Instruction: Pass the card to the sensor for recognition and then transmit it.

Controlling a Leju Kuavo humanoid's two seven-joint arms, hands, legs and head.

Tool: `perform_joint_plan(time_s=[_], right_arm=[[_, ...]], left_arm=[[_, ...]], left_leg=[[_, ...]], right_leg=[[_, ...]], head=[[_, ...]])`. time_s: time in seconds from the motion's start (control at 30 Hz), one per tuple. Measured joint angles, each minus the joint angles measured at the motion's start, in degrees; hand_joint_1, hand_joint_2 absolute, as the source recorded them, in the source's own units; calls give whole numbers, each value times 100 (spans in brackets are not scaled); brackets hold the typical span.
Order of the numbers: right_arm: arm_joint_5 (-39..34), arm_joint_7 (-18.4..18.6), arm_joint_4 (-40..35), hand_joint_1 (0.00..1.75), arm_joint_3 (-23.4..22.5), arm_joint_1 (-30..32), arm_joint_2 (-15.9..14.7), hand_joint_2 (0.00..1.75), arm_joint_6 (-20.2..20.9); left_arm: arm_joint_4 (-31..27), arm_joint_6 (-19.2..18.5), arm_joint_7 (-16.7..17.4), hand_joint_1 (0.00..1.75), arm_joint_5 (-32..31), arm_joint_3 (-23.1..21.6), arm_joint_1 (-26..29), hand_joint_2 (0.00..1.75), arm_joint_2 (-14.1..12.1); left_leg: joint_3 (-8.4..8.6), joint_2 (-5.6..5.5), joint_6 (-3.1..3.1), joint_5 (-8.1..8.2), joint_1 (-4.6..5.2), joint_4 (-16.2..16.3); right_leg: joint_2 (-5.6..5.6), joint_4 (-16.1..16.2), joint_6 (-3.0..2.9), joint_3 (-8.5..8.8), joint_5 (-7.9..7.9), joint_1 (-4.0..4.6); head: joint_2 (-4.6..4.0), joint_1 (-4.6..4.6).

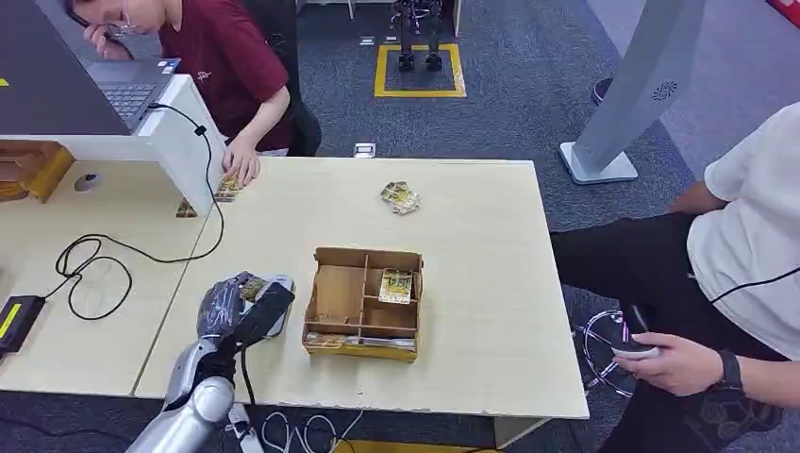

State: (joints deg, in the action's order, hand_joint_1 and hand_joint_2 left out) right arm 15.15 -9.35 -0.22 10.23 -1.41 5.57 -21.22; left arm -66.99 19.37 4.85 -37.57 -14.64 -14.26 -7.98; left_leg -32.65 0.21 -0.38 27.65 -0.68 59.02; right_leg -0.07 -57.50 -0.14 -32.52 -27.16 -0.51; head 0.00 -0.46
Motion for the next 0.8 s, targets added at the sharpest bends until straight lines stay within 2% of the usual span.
perform_joint_plan(time_s=[0.8], right_arm=[[90, 2, 0, 0, 90, -5, 0, 0, 18]], left_arm=[[942, 219, 0, 175, -258, -7, -261, 175, 135]], left_leg=[[1, -1, 0, 0, 0, 0]], right_leg=[[-1, 0, 0, 3, 0, 0]], head=[[0, 0]])
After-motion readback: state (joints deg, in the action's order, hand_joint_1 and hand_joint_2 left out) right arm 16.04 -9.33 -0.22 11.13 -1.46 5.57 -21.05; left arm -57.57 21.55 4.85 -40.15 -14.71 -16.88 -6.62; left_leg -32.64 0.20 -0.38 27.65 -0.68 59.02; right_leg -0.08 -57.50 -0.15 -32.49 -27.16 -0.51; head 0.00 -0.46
